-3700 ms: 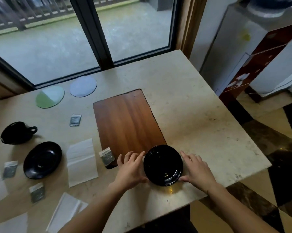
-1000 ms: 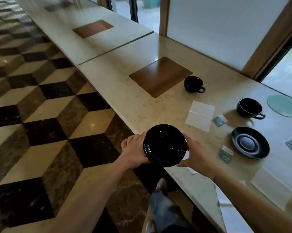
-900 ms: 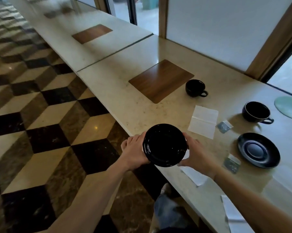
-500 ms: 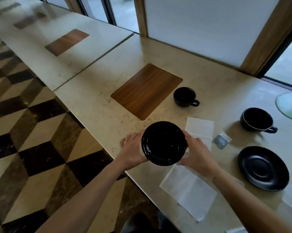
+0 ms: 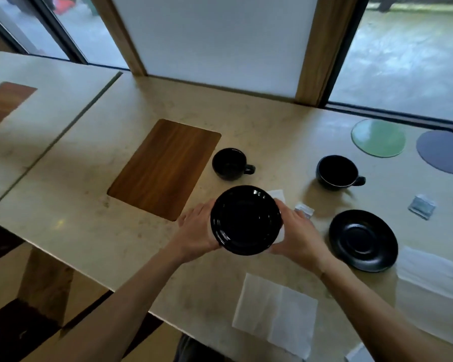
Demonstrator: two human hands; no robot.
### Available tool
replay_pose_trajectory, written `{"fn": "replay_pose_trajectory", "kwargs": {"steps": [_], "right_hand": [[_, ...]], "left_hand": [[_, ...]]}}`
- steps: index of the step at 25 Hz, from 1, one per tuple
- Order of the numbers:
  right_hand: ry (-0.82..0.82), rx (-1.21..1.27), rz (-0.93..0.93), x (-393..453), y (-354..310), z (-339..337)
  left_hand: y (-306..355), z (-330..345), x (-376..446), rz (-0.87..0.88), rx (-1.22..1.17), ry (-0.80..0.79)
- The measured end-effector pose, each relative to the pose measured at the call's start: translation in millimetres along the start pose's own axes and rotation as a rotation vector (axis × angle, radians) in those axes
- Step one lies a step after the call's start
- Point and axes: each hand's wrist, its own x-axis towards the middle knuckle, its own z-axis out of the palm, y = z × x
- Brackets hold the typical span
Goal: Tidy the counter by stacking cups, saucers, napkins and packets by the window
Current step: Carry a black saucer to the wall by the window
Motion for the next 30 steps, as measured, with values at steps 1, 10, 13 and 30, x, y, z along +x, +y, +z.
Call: {"fn": "replay_pose_trajectory", "kwargs": {"steps": [1,10,13,30], "right_hand": [[0.017,-0.007,0.022,2,0,-2],[0.161,0.015,0.246,23,-19,4],[0.185,0.043,0.298,40,-29,6],[0.202,0.041,0.285,236,-3,-63]], "left_hand": [[1,-2,8,0.038,0.013,-0.007],[-9,-31,77,0.364,0.014,-0.065],[-21,-43,104,0.407,0.034,-0.098],[-25,-98,315,0.397,0.028,-0.144]]}}
